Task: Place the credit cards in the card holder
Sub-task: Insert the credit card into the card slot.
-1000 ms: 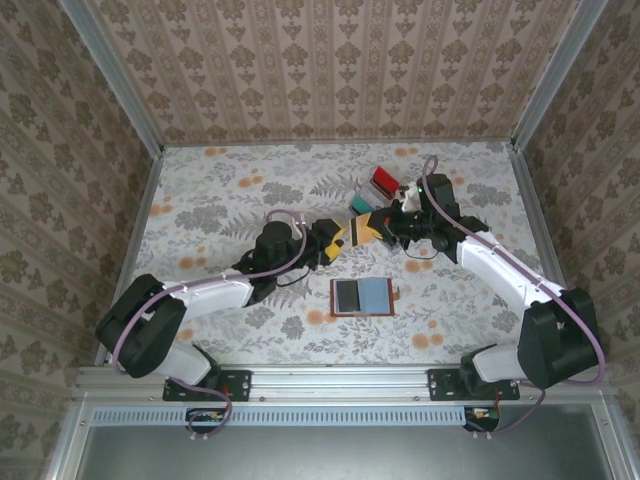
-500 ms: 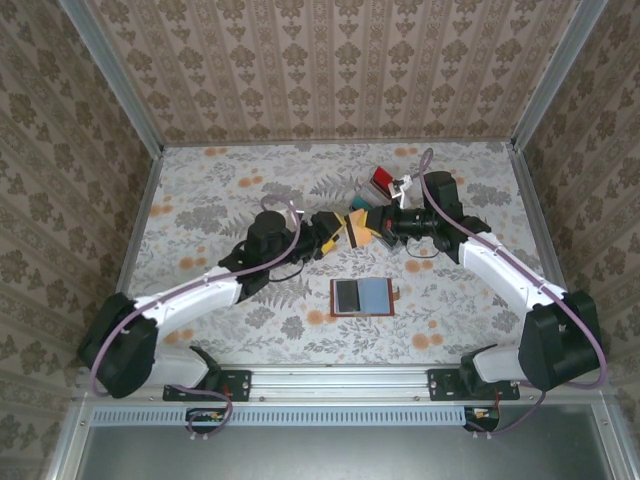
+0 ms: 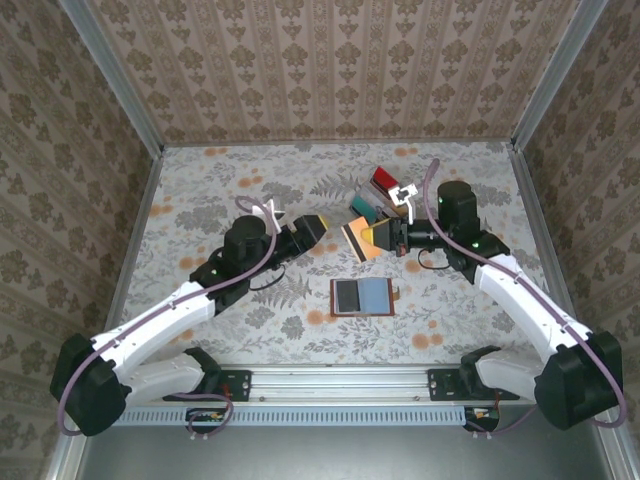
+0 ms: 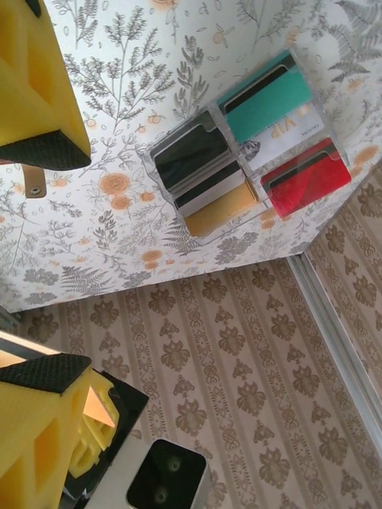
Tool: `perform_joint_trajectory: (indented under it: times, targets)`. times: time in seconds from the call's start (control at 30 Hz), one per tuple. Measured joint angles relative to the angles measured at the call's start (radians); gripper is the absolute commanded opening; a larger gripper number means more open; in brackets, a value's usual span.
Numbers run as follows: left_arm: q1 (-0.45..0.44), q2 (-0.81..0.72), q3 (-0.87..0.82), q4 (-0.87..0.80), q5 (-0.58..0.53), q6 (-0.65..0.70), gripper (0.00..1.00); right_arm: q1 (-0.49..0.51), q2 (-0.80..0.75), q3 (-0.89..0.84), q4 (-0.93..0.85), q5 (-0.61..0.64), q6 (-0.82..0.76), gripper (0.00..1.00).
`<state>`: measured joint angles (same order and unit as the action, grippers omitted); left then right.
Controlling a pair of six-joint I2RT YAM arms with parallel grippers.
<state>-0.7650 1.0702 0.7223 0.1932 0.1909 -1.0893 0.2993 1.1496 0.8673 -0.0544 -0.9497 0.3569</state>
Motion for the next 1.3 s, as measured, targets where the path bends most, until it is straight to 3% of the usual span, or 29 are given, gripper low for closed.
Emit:
perform_joint_trajectory:
  times: [0.33, 0.63, 0.87, 0.97, 1.3]
  targets:
    - [-0.021, 0.019, -0.007, 0.107, 0.082, 0.077, 0.66, 0.025, -0.011, -0.063, 0.075, -0.001, -0.04, 0.02]
    - [-0.027, 0.023, -0.011, 0.116, 0.086, 0.106, 0.65, 0.058, -0.099, -0.136, 0.124, 0.04, -0.197, 0.0]
    - [-0.04, 0.023, -0.026, 0.138, 0.09, 0.121, 0.65, 0.059, -0.122, -0.173, 0.164, 0.104, -0.218, 0.02]
    - [-0.042, 0.024, -0.031, 0.147, 0.096, 0.125, 0.65, 0.06, -0.12, -0.175, 0.166, 0.143, -0.16, 0.04]
    - [-0.047, 0.074, -0.031, 0.185, 0.106, 0.125, 0.58, 0.06, 0.003, -0.133, 0.271, 0.157, 0.33, 0.03]
